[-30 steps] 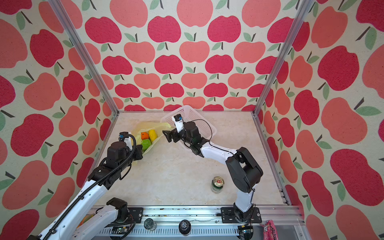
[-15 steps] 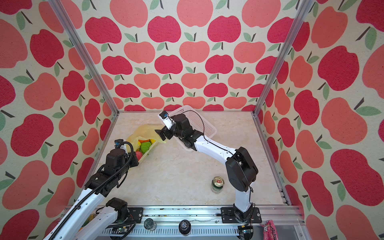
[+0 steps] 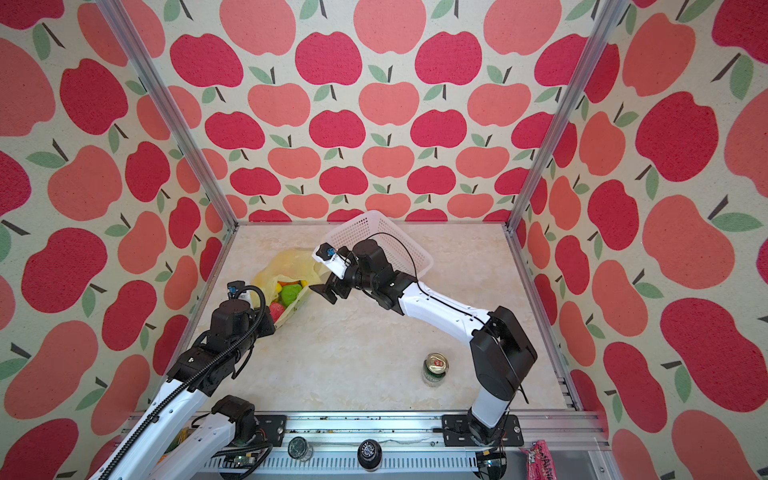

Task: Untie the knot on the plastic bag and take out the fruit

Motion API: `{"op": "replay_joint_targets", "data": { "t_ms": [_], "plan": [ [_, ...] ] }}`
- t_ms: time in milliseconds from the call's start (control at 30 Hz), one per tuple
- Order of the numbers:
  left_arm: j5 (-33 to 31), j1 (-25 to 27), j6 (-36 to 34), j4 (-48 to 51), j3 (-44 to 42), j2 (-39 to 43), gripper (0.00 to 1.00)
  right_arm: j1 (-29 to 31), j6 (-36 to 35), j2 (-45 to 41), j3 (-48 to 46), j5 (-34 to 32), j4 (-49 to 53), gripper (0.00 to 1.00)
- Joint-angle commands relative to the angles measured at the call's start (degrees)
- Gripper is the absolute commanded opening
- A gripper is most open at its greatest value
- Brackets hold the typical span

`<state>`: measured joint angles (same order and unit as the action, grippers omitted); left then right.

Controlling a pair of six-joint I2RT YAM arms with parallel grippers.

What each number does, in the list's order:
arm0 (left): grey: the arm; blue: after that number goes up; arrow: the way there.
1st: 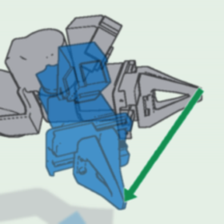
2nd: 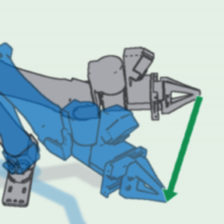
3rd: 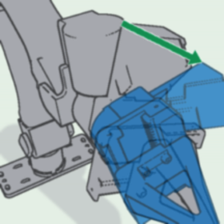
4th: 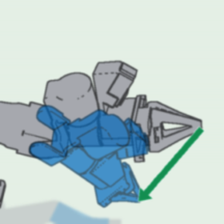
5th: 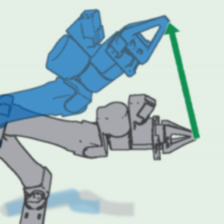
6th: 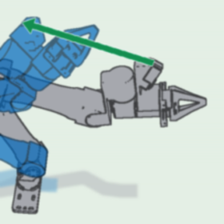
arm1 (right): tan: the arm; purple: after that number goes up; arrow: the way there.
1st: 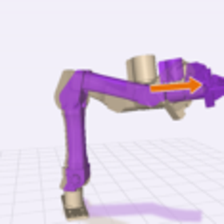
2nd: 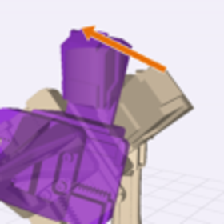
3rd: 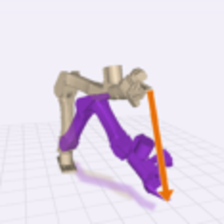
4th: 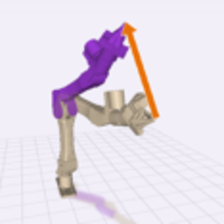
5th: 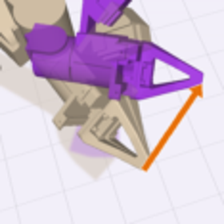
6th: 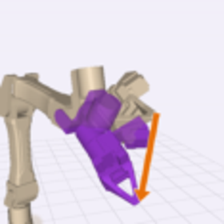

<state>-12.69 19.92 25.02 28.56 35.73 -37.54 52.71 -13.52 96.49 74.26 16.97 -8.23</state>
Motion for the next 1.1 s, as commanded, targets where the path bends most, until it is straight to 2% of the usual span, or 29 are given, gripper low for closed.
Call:
{"op": "replay_joint_targets", "data": {
  "t_ms": [0, 133, 233, 300, 433, 467, 533, 633, 867, 967, 1067],
  "plan": [
    [-0.2, 0.0, 0.1, 1.9, 1.2, -0.3, 0.01, 1.3, -5.9, 0.1, -2.0, -3.1, -0.1, 0.99],
    [0.1, 0.0, 0.0, 1.8, 1.5, -0.5, 0.02, 1.1, -8.1, 2.5, -1.0, -8.2, -0.3, 0.99],
    [0.1, 0.0, 0.1, 2.1, 1.5, -0.2, 0.02, 1.0, -9.3, 3.8, 0.2, -10.1, 0.1, 0.94],
    [-0.6, 0.0, 0.1, 2.6, 1.5, 0.1, 0.04, 0.8, -9.9, 4.2, 0.4, -9.9, -0.7, 0.79],
    [-1.5, -0.1, -0.4, 3.1, 2.5, -0.2, 0.13, 0.7, -9.6, 4.3, 1.8, -9.6, -0.7, 0.23],
    [-1.9, -0.1, -0.6, 3.2, 3.0, -0.4, 0.19, 0.7, -9.2, 3.7, 1.8, -9.6, -0.9, 0.14],
    [-3.4, -0.1, -0.7, 3.9, 4.4, -1.0, 0.31, 0.7, -7.8, 2.2, 0.9, -9.7, -2.2, 0.03],
    [-6.6, -0.2, -0.9, 6.6, 8.0, -1.2, 0.39, 0.6, -5.1, -1.0, -2.3, -9.2, -5.7, 0.00],
    [-12.3, -0.2, -1.6, 12.1, 21.4, 3.3, 0.65, -0.9, 2.0, -6.1, -7.6, -6.7, -8.9, 0.00],
    [-14.5, -0.2, -2.0, 12.8, 27.6, 3.6, 0.68, -2.4, 4.8, -7.6, -10.2, -5.4, -10.6, 0.00],
    [-13.6, -0.2, -3.4, 12.5, 34.4, -0.1, 0.69, -4.0, 6.4, -9.2, -12.1, -4.6, -10.8, 0.00]
  ]
}}
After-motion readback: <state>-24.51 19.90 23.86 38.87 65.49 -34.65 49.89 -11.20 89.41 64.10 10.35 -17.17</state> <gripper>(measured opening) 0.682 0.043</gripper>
